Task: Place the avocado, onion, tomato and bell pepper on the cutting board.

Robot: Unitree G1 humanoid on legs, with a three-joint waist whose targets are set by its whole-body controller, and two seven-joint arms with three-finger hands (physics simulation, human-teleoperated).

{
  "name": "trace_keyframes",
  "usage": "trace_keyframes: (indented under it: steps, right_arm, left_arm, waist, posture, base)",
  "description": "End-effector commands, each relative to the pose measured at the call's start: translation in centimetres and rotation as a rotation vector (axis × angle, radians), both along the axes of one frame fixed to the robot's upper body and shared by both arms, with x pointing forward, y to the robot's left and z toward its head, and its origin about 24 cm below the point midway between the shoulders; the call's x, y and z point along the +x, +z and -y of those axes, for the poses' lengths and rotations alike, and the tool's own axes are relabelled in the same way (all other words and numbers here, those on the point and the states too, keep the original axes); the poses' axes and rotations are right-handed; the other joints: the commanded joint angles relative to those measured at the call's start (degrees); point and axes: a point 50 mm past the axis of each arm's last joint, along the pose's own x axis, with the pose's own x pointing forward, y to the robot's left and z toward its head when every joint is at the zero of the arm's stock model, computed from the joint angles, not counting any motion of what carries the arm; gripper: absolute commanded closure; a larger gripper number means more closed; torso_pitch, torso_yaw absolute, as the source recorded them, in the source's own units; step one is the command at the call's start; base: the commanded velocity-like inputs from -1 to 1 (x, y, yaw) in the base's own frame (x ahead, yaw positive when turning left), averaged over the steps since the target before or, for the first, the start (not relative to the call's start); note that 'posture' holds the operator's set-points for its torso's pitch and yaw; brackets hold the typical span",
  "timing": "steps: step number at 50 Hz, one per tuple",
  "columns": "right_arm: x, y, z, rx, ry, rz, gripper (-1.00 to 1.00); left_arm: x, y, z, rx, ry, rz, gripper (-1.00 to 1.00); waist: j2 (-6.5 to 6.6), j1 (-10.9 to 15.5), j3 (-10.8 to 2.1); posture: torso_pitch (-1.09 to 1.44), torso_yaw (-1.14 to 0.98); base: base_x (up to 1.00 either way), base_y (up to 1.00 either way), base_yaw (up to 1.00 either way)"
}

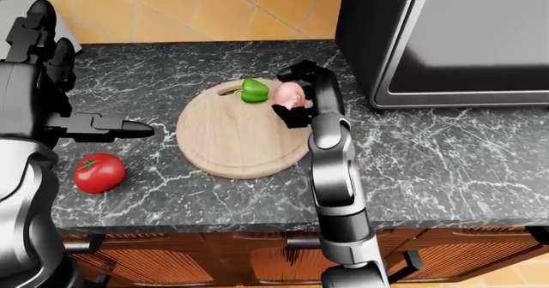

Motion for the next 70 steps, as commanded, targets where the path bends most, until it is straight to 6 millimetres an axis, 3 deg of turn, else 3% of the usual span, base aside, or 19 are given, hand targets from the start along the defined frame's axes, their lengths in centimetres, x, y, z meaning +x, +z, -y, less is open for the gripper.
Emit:
trace_keyframes:
  steps: [1,21,25,27,34,45,52,59,70]
  right_arm:
    - [-0.4,2.2,-0.2,-0.008,0.009,0.106,-0.10]
    - [-0.6,1.9,0.0,-0.004,0.009,0.101,-0.58]
    - [-0.5,2.0,0.0,-0.008,0.008,0.103,-0.78]
    - [-0.5,2.0,0.0,-0.008,0.008,0.104,-1.00]
    - [-1.2,3.3,-0.1,0.003,0.013,0.135,-1.00]
    - [-4.2,6.1,0.8,0.068,0.024,0.221,-1.00]
    - [-7.0,6.0,1.4,0.141,0.059,0.250,-1.00]
    - [-9.5,7.5,2.0,0.232,0.088,0.334,-1.00]
    - [-10.7,7.0,1.7,0.226,0.104,0.313,-1.00]
  left_arm:
    - [-0.5,1.3,0.0,0.021,0.005,0.077,-1.00]
    - [-0.7,1.3,0.1,0.023,0.007,0.075,-1.00]
    - [-0.7,1.3,0.1,0.025,0.006,0.076,-1.00]
    - [-0.7,1.3,0.1,0.024,0.007,0.075,-1.00]
    - [-0.8,1.3,0.1,0.022,0.007,0.076,-1.00]
    - [-0.9,1.5,0.0,0.019,0.006,0.081,-1.00]
    - [-1.2,1.8,-0.1,-0.019,-0.001,0.075,-1.00]
    - [-2.1,3.2,-0.5,-0.087,-0.002,0.087,-1.00]
    - [-4.5,2.6,-0.9,-0.009,-0.004,0.007,-1.00]
  waist:
    - [0.15,0.0,-1.48]
    - [0.14,0.0,-1.57]
    - [0.15,0.0,-1.56]
    - [0.15,0.0,-1.55]
    - [0.14,0.0,-1.54]
    - [0.02,0.1,-1.33]
    - [-0.11,0.2,-1.13]
    - [-0.03,0.1,-0.93]
    - [0.22,-0.2,-0.53]
  posture:
    - [0.00,0.00]
    - [0.00,0.00]
    - [0.00,0.00]
    - [0.00,0.00]
    - [0.00,0.00]
    - [0.00,0.00]
    - [0.00,0.00]
    - [0.00,0.00]
    - [0.00,0.00]
  base:
    - [0.00,0.00,0.00]
    - [0.00,0.00,0.00]
    - [0.00,0.00,0.00]
    - [0.00,0.00,0.00]
    - [0.00,0.00,0.00]
    - [0.00,0.00,0.00]
    - [0.00,0.00,0.00]
    - [0.00,0.00,0.00]
    - [0.00,0.00,0.00]
